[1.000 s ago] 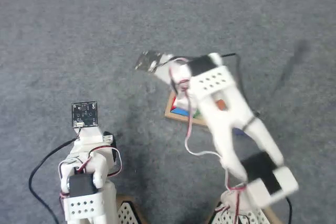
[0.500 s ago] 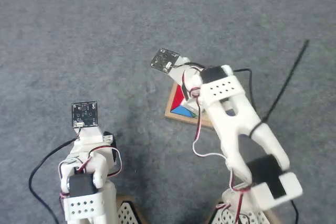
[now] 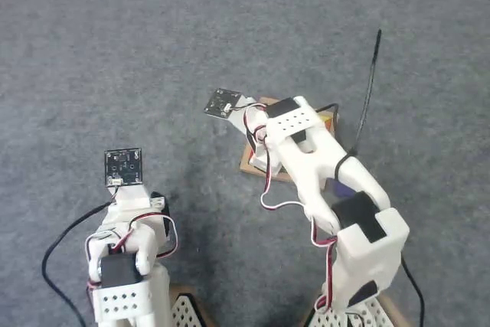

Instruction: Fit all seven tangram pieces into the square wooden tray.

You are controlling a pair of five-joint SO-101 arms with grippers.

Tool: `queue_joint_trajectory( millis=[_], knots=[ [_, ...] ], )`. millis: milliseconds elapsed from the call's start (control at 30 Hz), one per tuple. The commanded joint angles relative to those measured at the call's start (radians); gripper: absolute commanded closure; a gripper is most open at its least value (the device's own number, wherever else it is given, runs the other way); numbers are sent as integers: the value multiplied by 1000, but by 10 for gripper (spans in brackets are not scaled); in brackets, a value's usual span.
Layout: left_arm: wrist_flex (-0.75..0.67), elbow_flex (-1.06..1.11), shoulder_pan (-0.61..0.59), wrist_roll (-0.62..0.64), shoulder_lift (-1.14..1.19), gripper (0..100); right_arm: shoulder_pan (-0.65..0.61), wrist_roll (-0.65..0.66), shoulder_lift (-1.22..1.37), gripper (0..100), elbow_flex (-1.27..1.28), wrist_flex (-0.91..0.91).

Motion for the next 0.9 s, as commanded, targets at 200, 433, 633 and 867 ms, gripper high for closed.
queue_joint_trajectory(
  millis=[200,433,633,867],
  knots=[
    [5,-12,-3,9,-18,943,70,-115,-157,723,-58,36],
    [5,-12,-3,9,-18,943,283,-87,-341,762,5,245],
    [5,-12,-3,9,-18,943,378,-29,-415,761,252,168],
    [5,-12,-3,9,-18,943,381,46,-561,760,520,39]
  ],
)
